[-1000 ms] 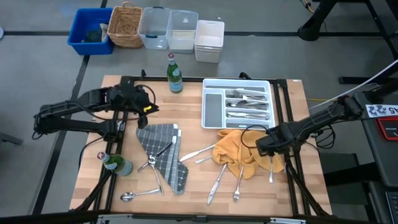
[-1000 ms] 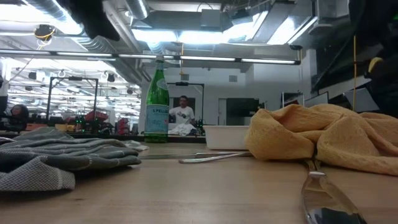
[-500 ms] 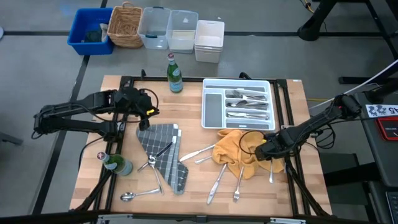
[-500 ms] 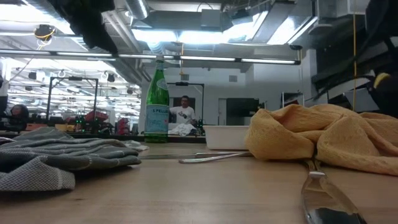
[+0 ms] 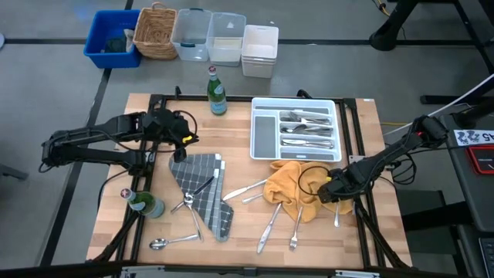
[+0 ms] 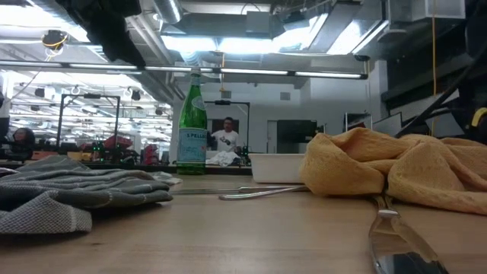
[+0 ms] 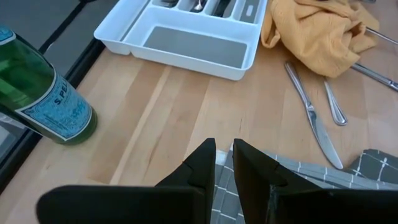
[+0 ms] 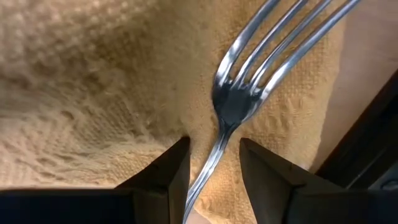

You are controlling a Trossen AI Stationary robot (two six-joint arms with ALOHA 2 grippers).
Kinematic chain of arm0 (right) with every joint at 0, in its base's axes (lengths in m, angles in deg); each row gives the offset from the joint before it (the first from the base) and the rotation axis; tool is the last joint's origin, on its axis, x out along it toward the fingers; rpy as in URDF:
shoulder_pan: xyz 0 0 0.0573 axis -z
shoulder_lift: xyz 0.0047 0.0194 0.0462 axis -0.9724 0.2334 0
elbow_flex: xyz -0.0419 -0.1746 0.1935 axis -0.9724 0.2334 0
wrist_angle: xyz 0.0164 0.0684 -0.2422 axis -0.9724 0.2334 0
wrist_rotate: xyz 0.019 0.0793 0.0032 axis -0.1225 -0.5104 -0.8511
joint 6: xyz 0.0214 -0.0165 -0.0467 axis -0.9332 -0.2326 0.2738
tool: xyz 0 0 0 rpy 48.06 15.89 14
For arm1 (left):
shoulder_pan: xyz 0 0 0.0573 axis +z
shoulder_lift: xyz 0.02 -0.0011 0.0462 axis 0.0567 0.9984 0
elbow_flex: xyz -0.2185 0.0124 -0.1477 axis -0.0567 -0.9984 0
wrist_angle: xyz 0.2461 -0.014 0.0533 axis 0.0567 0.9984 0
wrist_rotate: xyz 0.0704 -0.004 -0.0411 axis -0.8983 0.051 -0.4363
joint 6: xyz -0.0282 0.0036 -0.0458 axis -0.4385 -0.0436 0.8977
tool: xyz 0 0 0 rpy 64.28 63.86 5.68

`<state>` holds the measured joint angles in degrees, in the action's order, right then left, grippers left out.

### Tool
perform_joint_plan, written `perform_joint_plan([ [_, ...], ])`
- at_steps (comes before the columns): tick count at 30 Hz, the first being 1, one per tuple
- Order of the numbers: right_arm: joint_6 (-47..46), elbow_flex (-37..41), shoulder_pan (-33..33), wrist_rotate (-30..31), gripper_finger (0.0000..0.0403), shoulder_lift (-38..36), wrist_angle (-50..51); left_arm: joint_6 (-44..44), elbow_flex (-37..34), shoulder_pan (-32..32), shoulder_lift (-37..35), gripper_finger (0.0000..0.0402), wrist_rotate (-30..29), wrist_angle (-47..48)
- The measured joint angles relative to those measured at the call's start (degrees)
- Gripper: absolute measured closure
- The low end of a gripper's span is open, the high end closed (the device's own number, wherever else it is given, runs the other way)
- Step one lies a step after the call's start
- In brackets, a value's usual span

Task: Sort silverware
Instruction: Put the silver fork into the cutlery tray

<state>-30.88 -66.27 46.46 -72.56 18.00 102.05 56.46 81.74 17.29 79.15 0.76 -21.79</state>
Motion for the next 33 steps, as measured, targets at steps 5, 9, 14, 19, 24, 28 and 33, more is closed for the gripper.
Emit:
perform_joint_plan([
  [5, 0.5, 0.2, 0.0, 0.0, 0.0275, 0.0, -0.4, -0.2, 0.0, 0.0, 0.0, 0.0357, 0.0, 0.0],
  [9, 0.6, 0.2, 0.0, -0.1, 0.0309, 0.0, -1.9, -0.2, 0.0, 0.0, 0.0, 0.0357, 0.0, 0.1],
  [14, 0.6, 0.3, 0.0, -0.4, 0.0365, 0.0, -3.2, -0.2, 0.0, 0.0, 0.0, 0.0357, 0.0, 0.1],
  [19, 0.6, 0.3, 0.1, -2.0, 0.0393, 0.1, -3.3, -0.2, 0.0, 0.0, 0.0, 0.0357, 0.0, 0.1],
  [24, 0.6, -0.9, 0.0, -3.1, 0.0382, 0.1, -3.1, -0.2, 0.0, 0.0, 0.0, 0.0357, 0.0, 0.1],
  [28, 0.6, -3.1, 0.0, -3.2, 0.0391, 0.1, -3.0, -0.2, 0.0, 0.0, 0.0, 0.0357, 0.0, 0.1],
  [33, 0.7, -5.6, 0.0, -3.2, 0.0388, 0.1, -3.0, -0.2, 0.0, 0.0, 0.0, 0.0357, 0.0, 0.1],
])
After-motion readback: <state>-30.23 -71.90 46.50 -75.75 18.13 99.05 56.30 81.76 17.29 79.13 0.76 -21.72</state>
